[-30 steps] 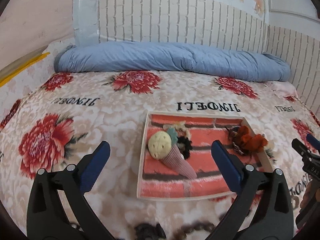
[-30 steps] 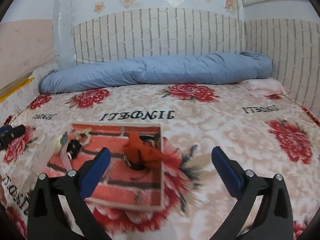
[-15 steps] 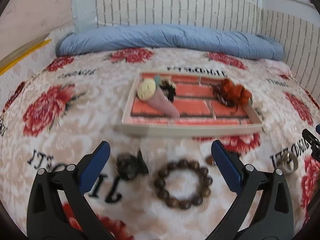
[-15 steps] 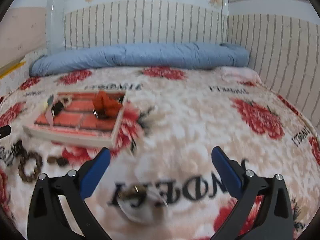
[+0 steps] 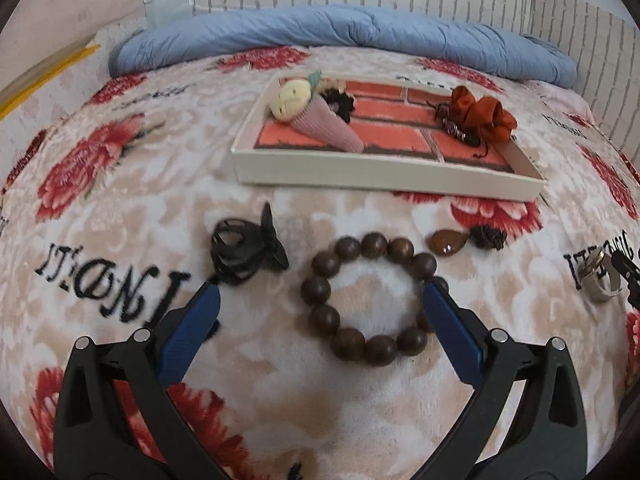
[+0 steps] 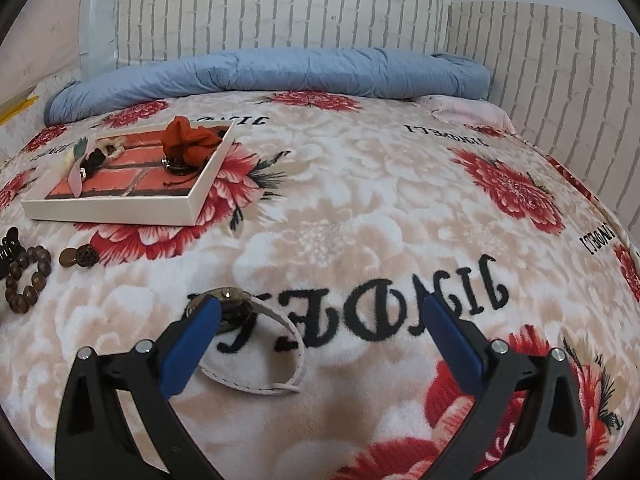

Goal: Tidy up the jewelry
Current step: 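Move both tools back over the bead bracelet and white watch, then grasp the wooden bead bracelet with left tool while right tool grasps white watch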

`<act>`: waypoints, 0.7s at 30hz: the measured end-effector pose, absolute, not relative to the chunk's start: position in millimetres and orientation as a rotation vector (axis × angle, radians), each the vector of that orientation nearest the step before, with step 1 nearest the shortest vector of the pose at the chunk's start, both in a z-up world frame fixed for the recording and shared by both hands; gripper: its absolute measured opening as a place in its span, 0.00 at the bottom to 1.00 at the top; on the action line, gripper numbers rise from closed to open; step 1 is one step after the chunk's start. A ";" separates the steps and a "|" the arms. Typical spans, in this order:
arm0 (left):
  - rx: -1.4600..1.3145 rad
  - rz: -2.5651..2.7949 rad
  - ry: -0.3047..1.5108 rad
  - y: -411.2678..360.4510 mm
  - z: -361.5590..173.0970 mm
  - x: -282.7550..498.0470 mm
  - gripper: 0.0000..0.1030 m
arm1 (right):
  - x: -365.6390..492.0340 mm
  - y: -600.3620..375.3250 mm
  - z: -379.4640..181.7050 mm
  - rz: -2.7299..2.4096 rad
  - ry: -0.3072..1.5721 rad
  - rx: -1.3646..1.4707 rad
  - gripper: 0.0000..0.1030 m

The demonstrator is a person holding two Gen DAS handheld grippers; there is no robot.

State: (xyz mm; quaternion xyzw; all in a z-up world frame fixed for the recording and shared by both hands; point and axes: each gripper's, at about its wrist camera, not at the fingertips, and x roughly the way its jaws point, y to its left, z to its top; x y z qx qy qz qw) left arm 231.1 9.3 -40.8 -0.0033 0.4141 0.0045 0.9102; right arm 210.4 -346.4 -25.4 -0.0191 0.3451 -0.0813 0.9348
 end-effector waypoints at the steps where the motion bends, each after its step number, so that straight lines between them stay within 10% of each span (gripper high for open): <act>1: -0.008 0.006 0.863 8.9 -44.8 231.9 0.95 | 210.9 -347.0 -27.1 -0.168 0.711 -0.037 0.96; 12: 0.009 -0.009 0.896 5.1 -58.5 238.7 0.89 | 222.1 -350.3 -42.6 -0.191 0.790 -0.031 0.95; 17: 0.008 -0.036 0.911 2.7 -62.0 241.8 0.80 | 230.0 -351.1 -52.8 -0.163 0.851 -0.018 0.61; 21: -0.013 -0.057 0.922 4.4 -64.1 243.7 0.77 | 230.7 -352.1 -55.6 -0.138 0.861 0.000 0.57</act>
